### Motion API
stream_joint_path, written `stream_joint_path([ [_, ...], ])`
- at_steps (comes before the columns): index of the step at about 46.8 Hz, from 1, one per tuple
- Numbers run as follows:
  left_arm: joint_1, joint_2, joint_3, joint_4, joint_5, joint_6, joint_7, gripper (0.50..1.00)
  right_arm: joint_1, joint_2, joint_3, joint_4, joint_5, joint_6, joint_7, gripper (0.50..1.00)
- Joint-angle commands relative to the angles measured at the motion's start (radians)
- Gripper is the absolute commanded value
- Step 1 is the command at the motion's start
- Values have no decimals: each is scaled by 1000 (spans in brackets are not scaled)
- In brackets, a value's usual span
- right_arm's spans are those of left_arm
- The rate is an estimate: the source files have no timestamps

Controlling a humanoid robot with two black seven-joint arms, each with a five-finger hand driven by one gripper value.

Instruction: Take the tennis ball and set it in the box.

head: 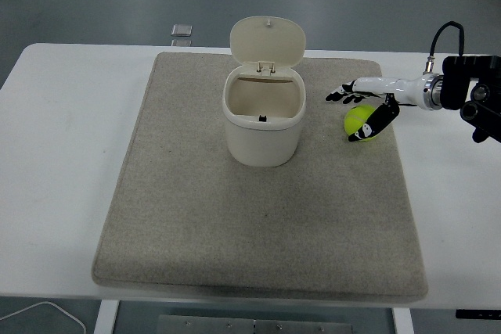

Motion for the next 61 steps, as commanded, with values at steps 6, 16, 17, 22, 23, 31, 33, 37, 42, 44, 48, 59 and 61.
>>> stream_joint_path([
  [6, 0, 0, 0, 0, 0, 0, 0, 996, -1, -17, -6, 0, -11, 12, 0, 901],
  [16, -2, 0, 0, 0, 0, 0, 0, 996, -8, -12, -15, -6, -19, -19, -2, 895],
  [17, 0, 0, 0, 0, 0, 0, 0, 996, -8, -12, -17, -6, -19, -25, -2, 893],
  [22, 0, 0, 0, 0, 0, 0, 0, 996, -10, -9, -18, -9, -21, -39, -2, 870],
  [23, 0, 0, 0, 0, 0, 0, 0, 996, -11, -9, -18, -8, -22, -39, -2, 864],
  [31, 0, 0, 0, 0, 0, 0, 0, 996, -16, -9, -20, -9, -44, -41, 0, 793],
  [33, 0, 0, 0, 0, 0, 0, 0, 996, -18, -9, -20, -9, -45, -41, -2, 789],
  [37, 0, 0, 0, 0, 0, 0, 0, 996, -18, -9, -20, -9, -47, -41, -2, 787],
  [42, 0, 0, 0, 0, 0, 0, 0, 996, -18, -11, -20, -9, -50, -41, -2, 785],
  [44, 0, 0, 0, 0, 0, 0, 0, 996, -18, -11, -20, -9, -50, -41, -2, 785],
  [48, 0, 0, 0, 0, 0, 0, 0, 996, -16, -11, -20, -9, -50, -39, -2, 785],
  [59, 0, 0, 0, 0, 0, 0, 0, 996, -14, -12, -20, -11, -59, -39, -2, 685],
  [61, -2, 0, 0, 0, 0, 0, 0, 996, -14, -12, -20, -9, -59, -39, 0, 654],
])
